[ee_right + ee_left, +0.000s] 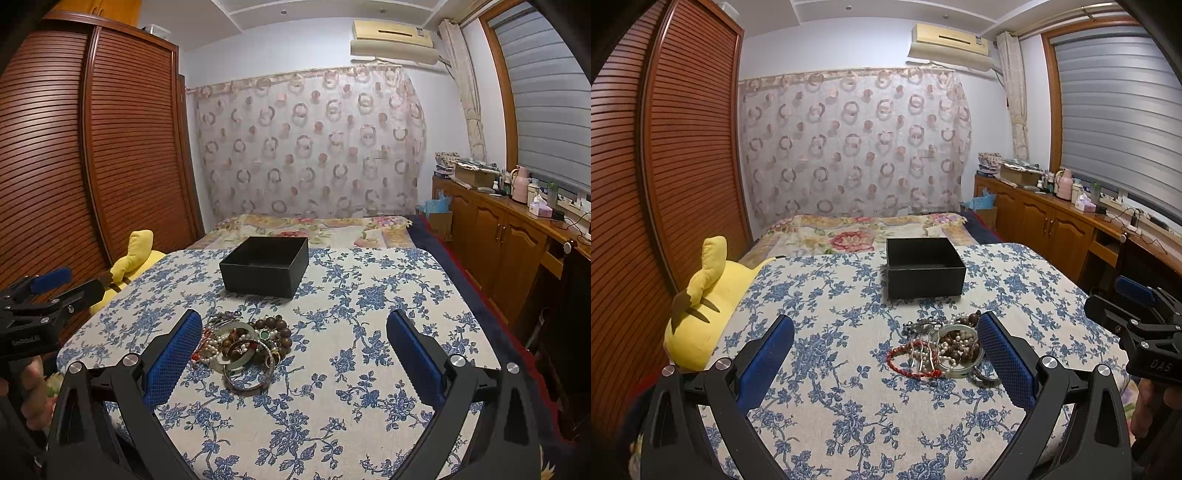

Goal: Organize jewelry

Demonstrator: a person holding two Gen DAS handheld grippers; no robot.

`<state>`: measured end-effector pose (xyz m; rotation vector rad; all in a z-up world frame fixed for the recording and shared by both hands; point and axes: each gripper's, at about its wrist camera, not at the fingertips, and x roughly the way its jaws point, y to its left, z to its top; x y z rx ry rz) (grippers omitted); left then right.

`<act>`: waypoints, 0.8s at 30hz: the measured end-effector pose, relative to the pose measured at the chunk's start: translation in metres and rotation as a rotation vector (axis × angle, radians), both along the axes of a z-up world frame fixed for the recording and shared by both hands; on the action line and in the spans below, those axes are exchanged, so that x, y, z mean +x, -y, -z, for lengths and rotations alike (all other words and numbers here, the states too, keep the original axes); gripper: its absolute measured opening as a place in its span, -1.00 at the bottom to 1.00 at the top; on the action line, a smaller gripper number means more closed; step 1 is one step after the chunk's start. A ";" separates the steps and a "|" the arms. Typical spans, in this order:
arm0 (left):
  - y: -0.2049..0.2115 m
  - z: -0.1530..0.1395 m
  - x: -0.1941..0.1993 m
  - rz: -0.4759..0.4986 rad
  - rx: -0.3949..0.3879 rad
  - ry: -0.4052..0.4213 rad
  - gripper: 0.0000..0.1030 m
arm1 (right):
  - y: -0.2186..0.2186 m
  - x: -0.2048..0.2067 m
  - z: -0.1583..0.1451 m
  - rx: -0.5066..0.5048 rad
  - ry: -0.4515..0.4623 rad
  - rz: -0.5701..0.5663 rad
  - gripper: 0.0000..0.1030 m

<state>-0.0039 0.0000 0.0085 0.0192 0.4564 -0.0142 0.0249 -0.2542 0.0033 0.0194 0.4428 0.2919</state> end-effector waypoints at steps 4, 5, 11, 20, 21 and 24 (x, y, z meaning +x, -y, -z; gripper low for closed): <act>0.000 0.000 0.000 -0.002 0.003 0.001 0.87 | 0.000 0.000 -0.001 -0.001 0.001 0.004 0.95; 0.000 0.000 0.000 -0.002 0.003 0.001 0.87 | 0.000 -0.001 -0.001 -0.001 0.001 0.004 0.95; 0.001 -0.002 -0.001 -0.003 0.003 0.005 0.87 | 0.000 0.000 0.000 -0.001 0.002 0.002 0.95; -0.002 -0.004 -0.001 -0.007 0.004 0.009 0.87 | -0.001 0.000 -0.001 -0.003 0.002 0.004 0.95; -0.002 -0.004 -0.001 -0.008 0.005 0.009 0.87 | -0.001 0.000 -0.001 -0.003 0.002 0.004 0.95; -0.003 -0.004 -0.001 -0.008 0.004 0.011 0.87 | 0.000 0.000 -0.001 -0.002 0.003 0.003 0.95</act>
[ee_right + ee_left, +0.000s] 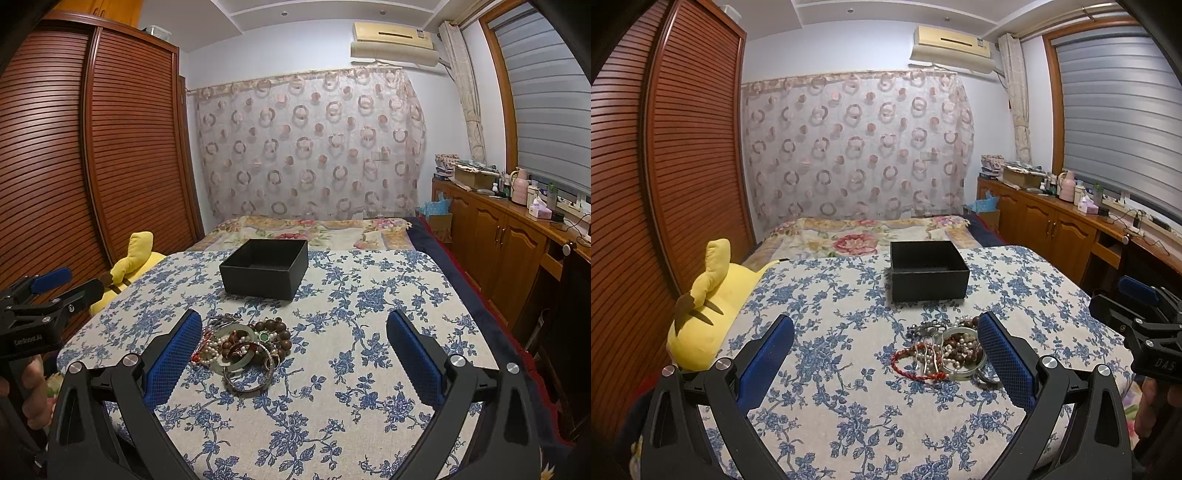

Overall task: Organize jewelry
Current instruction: 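Grasp the silver hair comb with the left tool while the right tool grasps a silver bangle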

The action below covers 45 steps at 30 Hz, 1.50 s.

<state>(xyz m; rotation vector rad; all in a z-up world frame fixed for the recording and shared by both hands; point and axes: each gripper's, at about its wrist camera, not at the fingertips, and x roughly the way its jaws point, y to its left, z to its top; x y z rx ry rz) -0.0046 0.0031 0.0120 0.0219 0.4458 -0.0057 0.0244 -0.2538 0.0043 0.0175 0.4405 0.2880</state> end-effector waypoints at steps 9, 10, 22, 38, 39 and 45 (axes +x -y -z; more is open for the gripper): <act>-0.001 -0.001 -0.001 0.000 0.002 0.003 0.87 | 0.000 -0.001 -0.001 0.000 0.001 0.000 0.95; -0.001 -0.001 -0.001 0.000 0.003 0.004 0.87 | 0.000 -0.001 -0.001 0.000 0.001 0.000 0.95; -0.002 -0.002 -0.002 0.003 0.004 0.006 0.87 | 0.000 0.000 -0.003 0.000 0.002 -0.003 0.95; -0.002 0.047 0.027 0.076 -0.024 -0.128 0.87 | -0.002 0.020 0.034 -0.042 -0.071 -0.065 0.77; -0.003 0.050 0.029 0.086 -0.031 -0.138 0.87 | -0.002 0.023 0.036 -0.041 -0.079 -0.074 0.70; -0.004 0.065 0.048 0.143 -0.062 -0.198 0.87 | -0.005 0.040 0.052 -0.060 -0.129 -0.144 0.36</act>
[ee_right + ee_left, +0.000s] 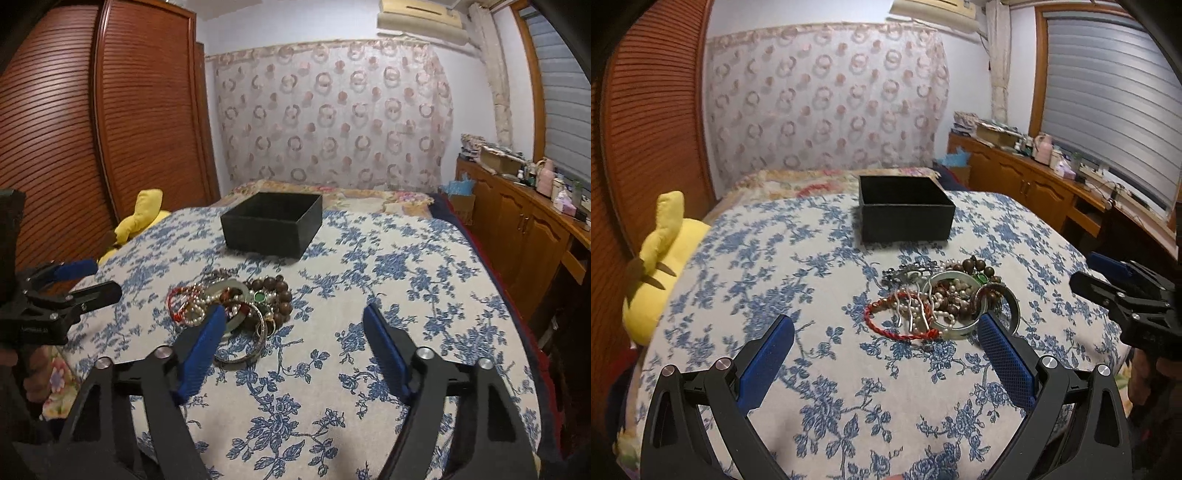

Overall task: Organize jewelry
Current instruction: 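Grasp the silver hair comb with the left tool while the right tool grasps a silver bangle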

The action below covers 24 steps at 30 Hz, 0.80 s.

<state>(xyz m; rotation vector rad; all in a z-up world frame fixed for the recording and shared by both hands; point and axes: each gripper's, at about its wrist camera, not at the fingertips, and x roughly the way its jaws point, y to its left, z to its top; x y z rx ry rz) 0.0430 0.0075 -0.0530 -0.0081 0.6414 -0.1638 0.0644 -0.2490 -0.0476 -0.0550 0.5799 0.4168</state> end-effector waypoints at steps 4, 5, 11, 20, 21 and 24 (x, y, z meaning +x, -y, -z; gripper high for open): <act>0.001 0.005 0.018 0.040 -0.031 -0.043 0.87 | -0.008 0.008 0.009 -0.016 -0.041 -0.061 0.05; 0.001 0.006 0.021 0.043 -0.027 -0.048 0.87 | -0.011 0.010 0.011 -0.023 -0.055 -0.072 0.01; 0.001 0.009 0.041 0.047 -0.002 -0.060 0.85 | -0.024 0.030 0.025 -0.041 -0.140 -0.123 -0.47; 0.002 0.021 0.072 0.081 -0.023 -0.119 0.80 | -0.037 0.050 0.039 -0.058 -0.226 -0.144 -0.53; 0.003 0.022 0.075 0.084 -0.026 -0.127 0.68 | -0.037 0.051 0.041 -0.061 -0.234 -0.146 -0.69; 0.006 0.026 0.087 0.102 -0.036 -0.154 0.52 | -0.036 0.052 0.043 -0.055 -0.245 -0.154 -0.84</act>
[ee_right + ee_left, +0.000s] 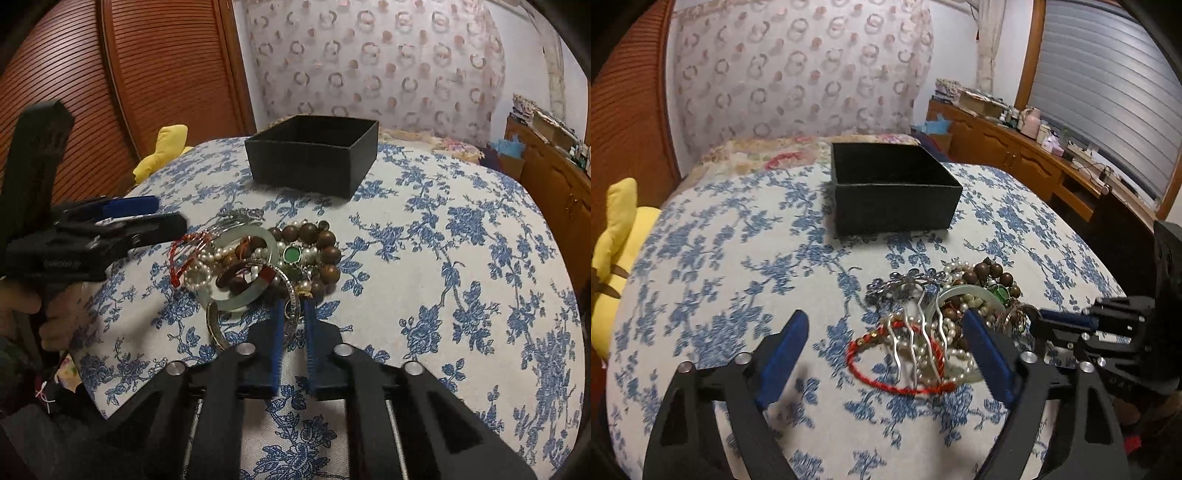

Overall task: Organize jewelry
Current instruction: 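Grasp the silver hair comb with the left tool while the right tool grasps a silver bangle, then lower the comb into the black box with the left tool while the right tool drops the bangle in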

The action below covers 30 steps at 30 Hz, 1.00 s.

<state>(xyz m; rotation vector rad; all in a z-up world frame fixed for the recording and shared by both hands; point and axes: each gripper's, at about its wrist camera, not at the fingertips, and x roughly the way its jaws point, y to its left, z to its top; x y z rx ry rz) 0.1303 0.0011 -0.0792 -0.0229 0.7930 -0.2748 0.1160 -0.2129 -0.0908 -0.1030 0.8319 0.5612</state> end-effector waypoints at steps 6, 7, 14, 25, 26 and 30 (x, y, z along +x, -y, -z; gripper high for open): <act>0.005 0.005 0.027 0.031 -0.044 -0.063 0.50 | 0.007 -0.005 -0.005 -0.001 0.027 0.000 -0.91; 0.006 0.006 0.031 0.039 -0.048 -0.076 0.50 | 0.009 -0.005 -0.005 0.000 0.029 0.003 -0.91; 0.010 0.019 0.055 0.077 -0.114 -0.167 0.36 | 0.017 -0.003 -0.007 0.008 0.040 0.028 -0.91; 0.010 0.020 0.062 0.103 -0.132 -0.173 0.14 | 0.017 -0.005 -0.010 0.023 0.050 0.026 -0.91; 0.010 0.020 0.061 0.105 -0.130 -0.168 0.13 | 0.017 -0.005 -0.010 0.023 0.050 0.025 -0.91; 0.009 0.017 0.059 0.092 -0.101 -0.152 0.12 | 0.015 -0.006 -0.012 0.020 0.055 0.025 -0.91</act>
